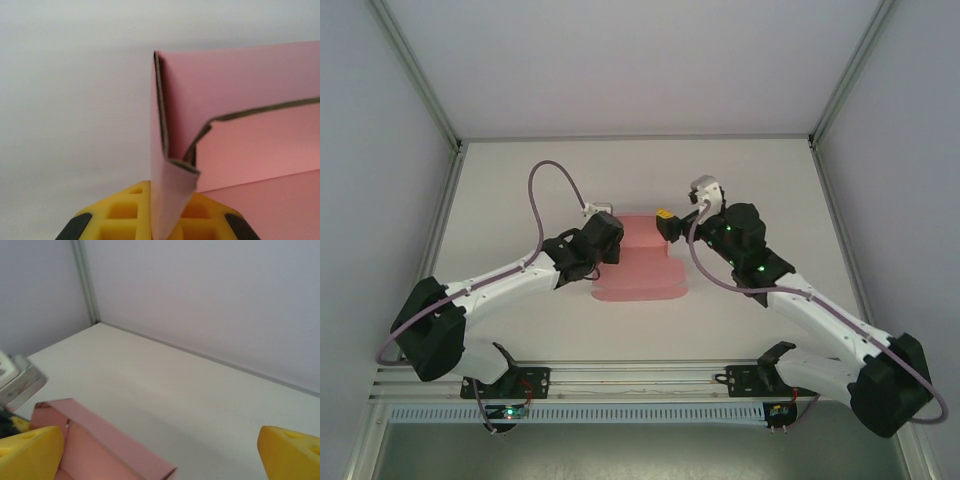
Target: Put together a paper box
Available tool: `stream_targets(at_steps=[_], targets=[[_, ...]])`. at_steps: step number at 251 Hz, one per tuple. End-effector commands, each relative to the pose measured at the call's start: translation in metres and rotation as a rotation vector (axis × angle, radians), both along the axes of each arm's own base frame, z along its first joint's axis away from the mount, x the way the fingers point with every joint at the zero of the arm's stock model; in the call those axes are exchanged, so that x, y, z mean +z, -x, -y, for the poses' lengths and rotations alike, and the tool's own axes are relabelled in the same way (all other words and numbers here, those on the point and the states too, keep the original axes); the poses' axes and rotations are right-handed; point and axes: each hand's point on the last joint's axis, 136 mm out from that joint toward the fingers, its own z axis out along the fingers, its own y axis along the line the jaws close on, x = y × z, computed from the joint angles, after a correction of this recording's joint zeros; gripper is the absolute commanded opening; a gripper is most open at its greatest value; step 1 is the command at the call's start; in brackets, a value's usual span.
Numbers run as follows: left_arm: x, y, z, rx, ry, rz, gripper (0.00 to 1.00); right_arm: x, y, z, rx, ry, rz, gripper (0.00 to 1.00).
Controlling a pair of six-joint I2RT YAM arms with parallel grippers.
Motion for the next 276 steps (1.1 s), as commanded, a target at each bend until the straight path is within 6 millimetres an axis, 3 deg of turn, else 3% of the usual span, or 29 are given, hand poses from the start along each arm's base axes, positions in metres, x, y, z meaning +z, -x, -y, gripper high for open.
stream_targets(at_steps=[1, 54, 151, 218, 276], targets=[[0.010, 0.002, 0.014, -0.180, -0.025, 0.123, 0.00, -0.024, 0.001, 0.024, -0.102, 0.033, -0.104, 0.98], [-0.007, 0.000, 0.032, -0.321, -0.019, 0.223, 0.00, -0.040, 0.001, 0.022, -0.095, 0.036, -0.181, 0.98], [-0.048, -0.006, 0.056, -0.408, 0.010, 0.239, 0.00, -0.110, 0.000, -0.014, 0.030, 0.139, -0.415, 0.98], [-0.073, -0.004, 0.058, -0.426, 0.012, 0.238, 0.03, -0.143, -0.008, -0.026, 0.044, 0.181, -0.501, 0.98], [-0.079, 0.000, 0.060, -0.446, 0.033, 0.242, 0.09, -0.164, -0.009, -0.034, 0.064, 0.234, -0.565, 0.98]])
